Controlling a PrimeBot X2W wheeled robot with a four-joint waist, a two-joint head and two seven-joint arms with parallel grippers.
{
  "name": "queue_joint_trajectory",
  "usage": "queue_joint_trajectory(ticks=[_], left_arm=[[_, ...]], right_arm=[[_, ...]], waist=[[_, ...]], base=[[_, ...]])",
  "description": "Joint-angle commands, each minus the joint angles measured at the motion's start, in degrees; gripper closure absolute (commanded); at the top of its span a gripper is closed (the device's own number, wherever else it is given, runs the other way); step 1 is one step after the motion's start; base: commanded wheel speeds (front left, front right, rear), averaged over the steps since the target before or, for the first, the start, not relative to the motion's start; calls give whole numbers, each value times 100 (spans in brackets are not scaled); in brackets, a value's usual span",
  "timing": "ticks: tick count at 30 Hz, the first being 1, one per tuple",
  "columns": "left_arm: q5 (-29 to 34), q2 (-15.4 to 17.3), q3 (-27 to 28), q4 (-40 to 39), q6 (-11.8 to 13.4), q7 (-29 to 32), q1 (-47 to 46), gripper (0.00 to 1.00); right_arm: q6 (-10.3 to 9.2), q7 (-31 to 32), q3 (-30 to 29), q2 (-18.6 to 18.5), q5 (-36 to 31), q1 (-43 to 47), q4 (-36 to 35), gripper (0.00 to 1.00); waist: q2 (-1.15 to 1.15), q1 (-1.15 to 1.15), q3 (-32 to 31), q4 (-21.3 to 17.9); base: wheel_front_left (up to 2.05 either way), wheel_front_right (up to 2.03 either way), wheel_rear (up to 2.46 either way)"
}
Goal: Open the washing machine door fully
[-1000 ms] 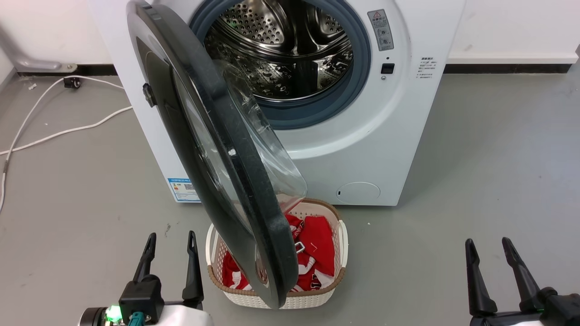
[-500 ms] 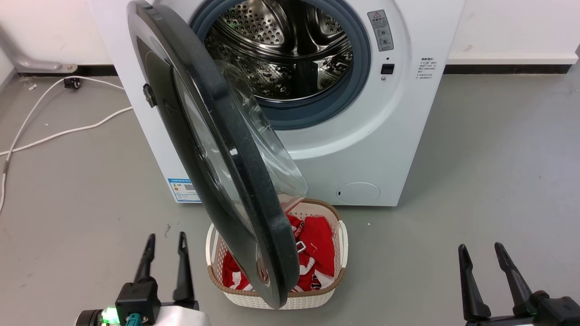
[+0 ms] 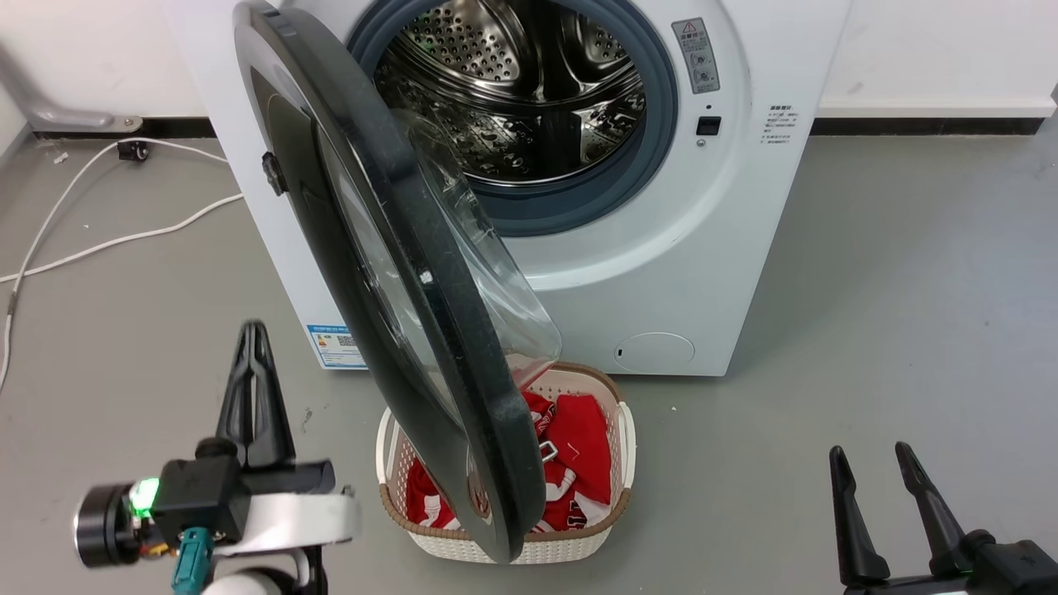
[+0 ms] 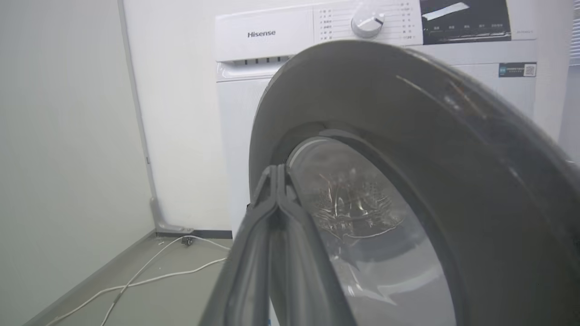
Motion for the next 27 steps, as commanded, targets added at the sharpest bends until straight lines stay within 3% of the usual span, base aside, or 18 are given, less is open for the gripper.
queue_joint_trajectory(ticks=[1, 13, 27], left_arm=[[60, 14, -23, -98, -12, -14, -95, 100], [133, -8, -1245, -1398, -259, -13, -670, 100], [-8, -20, -2998, -1323, -476, -12, -877, 100]], right_arm=[[-1, -10, 8, 21, 8, -43, 6, 0], [-1, -10, 115, 20, 34, -109, -36, 0], [-1, -10, 250, 20, 8, -128, -48, 0]], waist=[[0, 0, 4, -4], [0, 0, -1, -62], [0, 0, -27, -134]], base=[[0, 0, 0], [0, 0, 0], [0, 0, 0]])
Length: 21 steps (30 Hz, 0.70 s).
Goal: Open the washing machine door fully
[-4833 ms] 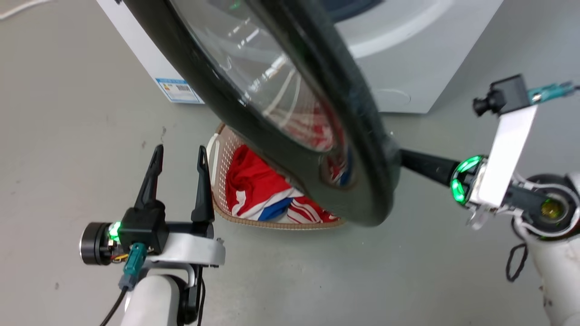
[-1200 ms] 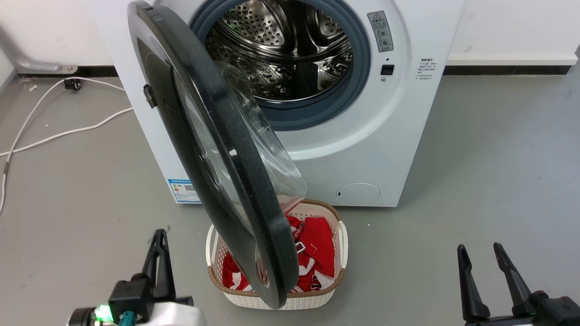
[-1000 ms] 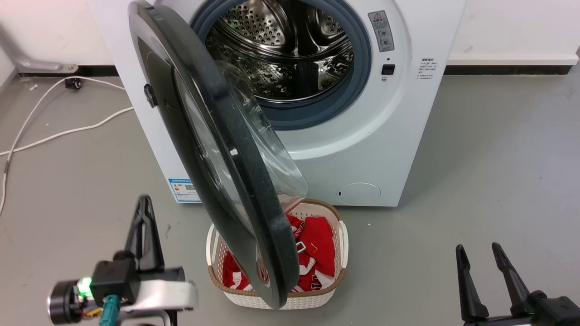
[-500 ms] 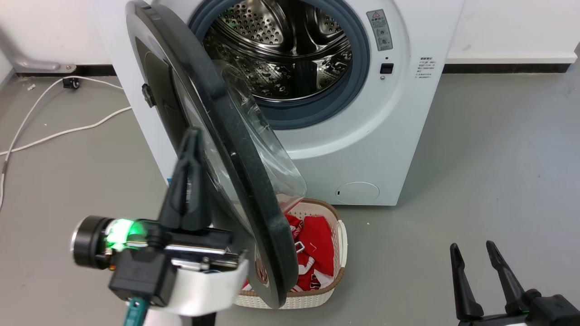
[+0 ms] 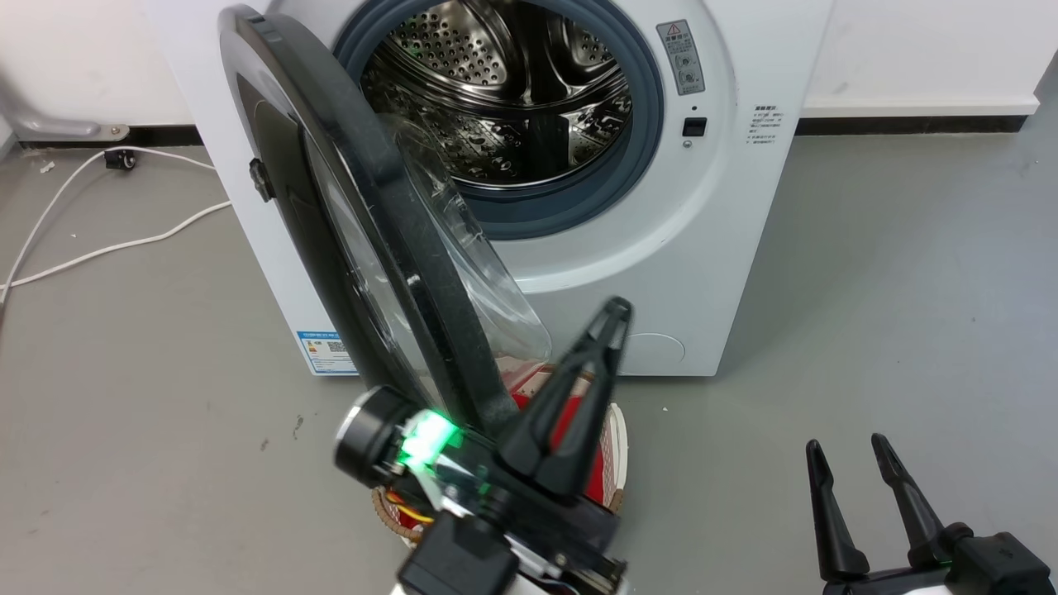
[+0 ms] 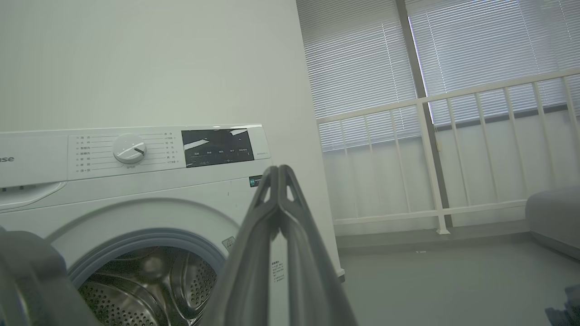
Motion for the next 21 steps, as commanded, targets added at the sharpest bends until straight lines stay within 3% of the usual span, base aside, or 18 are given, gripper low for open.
queue_joint_trajectory(ticks=[1, 10, 21], left_arm=[[-43, -4, -87, 29, -25, -10, -43, 100], [-128, -6, -644, 400, -74, -10, 105, 100], [-239, 36, -501, 1312, -53, -11, 500, 100]], right_arm=[[-1, -10, 10, 20, 7, -49, -11, 0], [-1, -10, 31, 20, 32, -48, -6, 0], [-1, -10, 63, 20, 33, -139, 43, 0]], waist=[[0, 0, 1, -5], [0, 0, 39, -5], [0, 0, 129, -5]], base=[[0, 0, 0], [0, 0, 0], [0, 0, 0]])
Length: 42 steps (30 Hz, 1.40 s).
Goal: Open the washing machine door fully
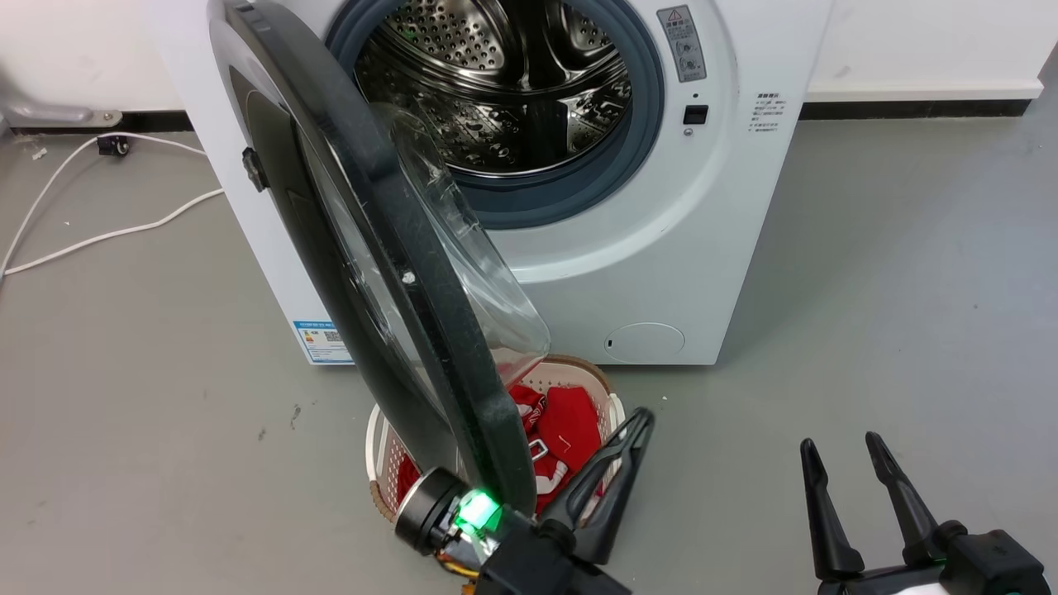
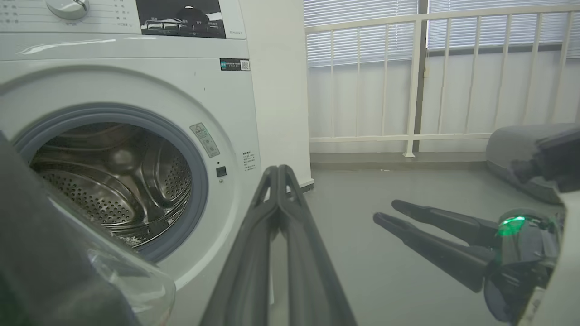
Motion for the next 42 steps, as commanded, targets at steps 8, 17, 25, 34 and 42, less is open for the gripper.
queue_joint_trajectory(ticks=[8, 17, 25, 34, 42], left_arm=[[-217, -7, 581, 952, 60, -12, 264, 100], [-146, 64, 1448, 1060, 266, 4, 390, 100], [-79, 185, 1921, 912, 352, 25, 534, 100], [-138, 281, 2596, 696, 527, 3, 690, 100], [-291, 447, 3499, 627, 714, 0, 935, 100]], right_arm=[[-1, -10, 27, 20, 54, -147, 88, 0], [-1, -10, 100, 21, 99, -117, 154, 0], [-1, -10, 159, 20, 90, -139, 202, 0], [-1, -10, 169, 20, 63, -179, 207, 0], [-1, -10, 148, 19, 50, -237, 243, 0]], waist=[[0, 0, 57, -17], [0, 0, 101, 269], [0, 0, 132, 649], [0, 0, 270, 912], [0, 0, 367, 954]], base=[[0, 0, 0], [0, 0, 0], [0, 0, 0], [0, 0, 0], [0, 0, 0]])
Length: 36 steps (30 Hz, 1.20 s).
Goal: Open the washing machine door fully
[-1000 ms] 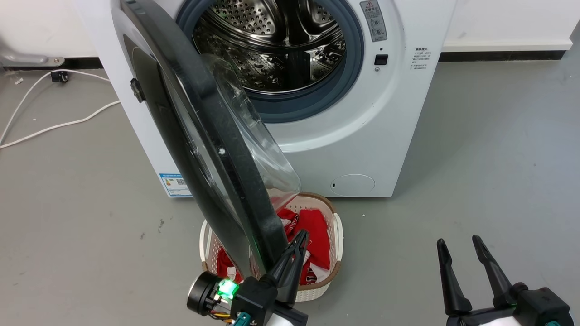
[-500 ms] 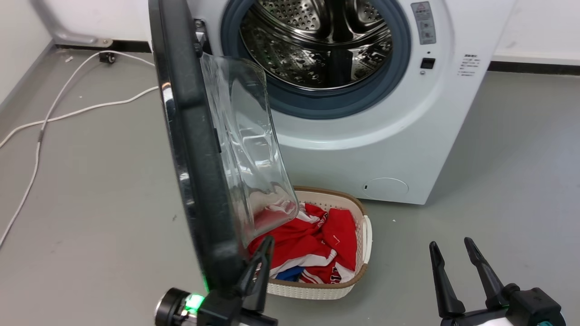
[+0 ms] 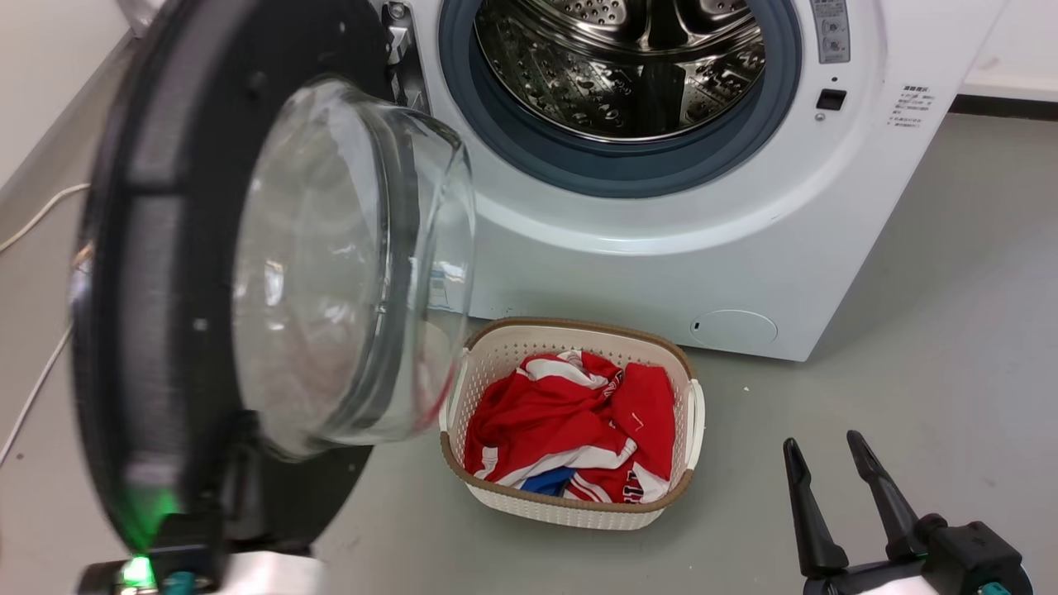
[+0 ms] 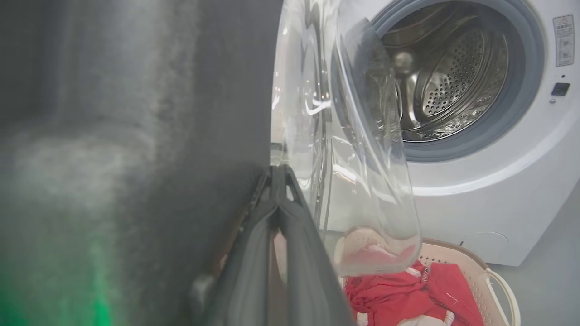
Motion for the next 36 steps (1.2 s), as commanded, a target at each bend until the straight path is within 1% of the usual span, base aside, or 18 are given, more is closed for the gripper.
queue_joint_trajectory(ticks=[1, 7, 12, 18, 22, 28, 36], left_arm=[[-54, 88, 185, 1, 46, 14, 24, 100], [-302, 111, 928, 84, -156, 15, -172, 100], [-347, 120, 1539, 231, -248, 14, -404, 100], [-375, 134, 2179, 524, -374, 15, -742, 100], [-443, 132, 2527, 783, -528, 16, -960, 100], [-433, 292, 2966, 1296, -694, 16, -1339, 100], [-428, 702, 3537, 1896, -849, 15, -1922, 100]], right_arm=[[-1, -10, -10, 17, -3, -109, 10, 0], [-1, -10, -17, 17, -74, -184, 7, 0], [-1, -10, -25, 16, -156, -280, -5, 0], [-1, -10, -75, 17, -233, -416, -35, 0], [-1, -10, -104, 17, -271, -499, -60, 0], [-1, -10, -115, 17, -289, -615, -63, 0], [-1, -10, -131, 17, -322, -697, -78, 0]], waist=[[0, -2, 22, 3], [0, -2, 173, -5], [0, -2, 351, -39], [0, -2, 609, -78], [0, -2, 759, -95], [0, -2, 941, -129], [0, -2, 1066, -185]], base=[[0, 0, 0], [0, 0, 0], [0, 0, 0], [0, 0, 0], [0, 0, 0], [0, 0, 0], [0, 0, 0]])
